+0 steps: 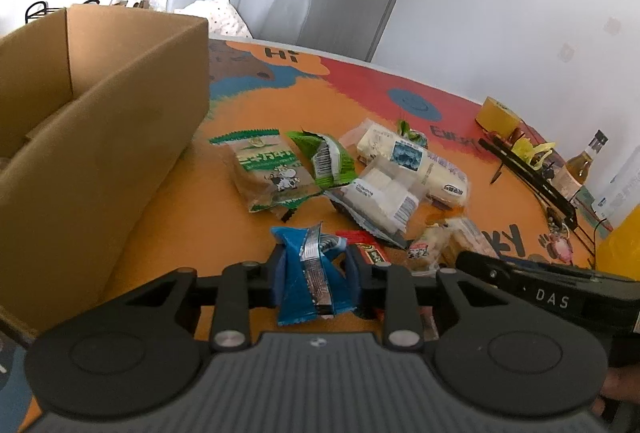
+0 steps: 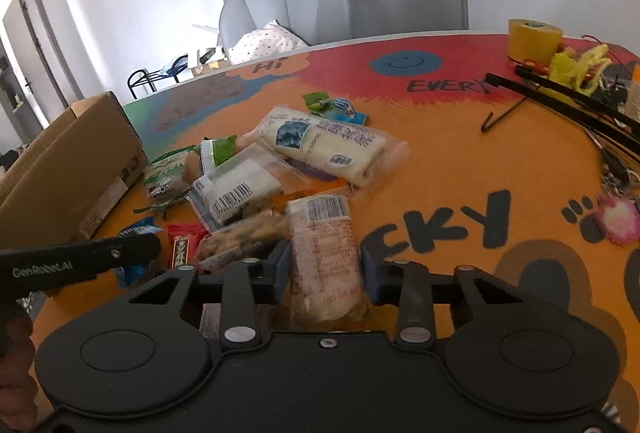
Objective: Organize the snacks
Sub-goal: 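Grasp the blue wrapper with left tool while right grasps pastry bag, then carry both held snacks into the cardboard box and open both tools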
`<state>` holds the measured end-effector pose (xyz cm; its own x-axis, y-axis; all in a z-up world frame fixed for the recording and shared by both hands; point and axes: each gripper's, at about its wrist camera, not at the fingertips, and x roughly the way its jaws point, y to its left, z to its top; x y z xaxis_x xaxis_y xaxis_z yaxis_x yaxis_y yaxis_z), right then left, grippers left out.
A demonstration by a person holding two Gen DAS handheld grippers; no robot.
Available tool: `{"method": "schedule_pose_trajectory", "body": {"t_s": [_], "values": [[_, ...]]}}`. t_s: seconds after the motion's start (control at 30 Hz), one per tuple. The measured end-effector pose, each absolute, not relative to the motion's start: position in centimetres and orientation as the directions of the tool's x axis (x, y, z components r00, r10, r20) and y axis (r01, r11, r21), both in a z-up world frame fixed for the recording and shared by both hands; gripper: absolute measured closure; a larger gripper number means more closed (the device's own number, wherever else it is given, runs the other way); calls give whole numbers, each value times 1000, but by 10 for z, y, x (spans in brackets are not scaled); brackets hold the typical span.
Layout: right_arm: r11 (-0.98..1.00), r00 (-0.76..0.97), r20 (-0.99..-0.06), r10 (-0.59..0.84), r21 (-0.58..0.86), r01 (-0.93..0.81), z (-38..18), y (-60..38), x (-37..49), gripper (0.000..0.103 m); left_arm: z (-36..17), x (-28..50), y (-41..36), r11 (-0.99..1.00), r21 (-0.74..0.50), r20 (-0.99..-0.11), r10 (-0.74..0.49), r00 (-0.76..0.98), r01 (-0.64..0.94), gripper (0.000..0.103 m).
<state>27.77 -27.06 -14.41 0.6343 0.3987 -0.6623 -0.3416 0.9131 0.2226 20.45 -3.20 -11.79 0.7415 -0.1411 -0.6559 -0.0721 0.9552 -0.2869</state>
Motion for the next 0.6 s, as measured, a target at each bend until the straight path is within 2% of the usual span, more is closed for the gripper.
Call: {"method": "schedule_pose_trajectory", "body": {"t_s": [0.6], "values": [[898,691,-574,439,263,-353,-93,-266,253,71,-67,175,-13,963,-264,-581,-115,806,-53,74]]}}
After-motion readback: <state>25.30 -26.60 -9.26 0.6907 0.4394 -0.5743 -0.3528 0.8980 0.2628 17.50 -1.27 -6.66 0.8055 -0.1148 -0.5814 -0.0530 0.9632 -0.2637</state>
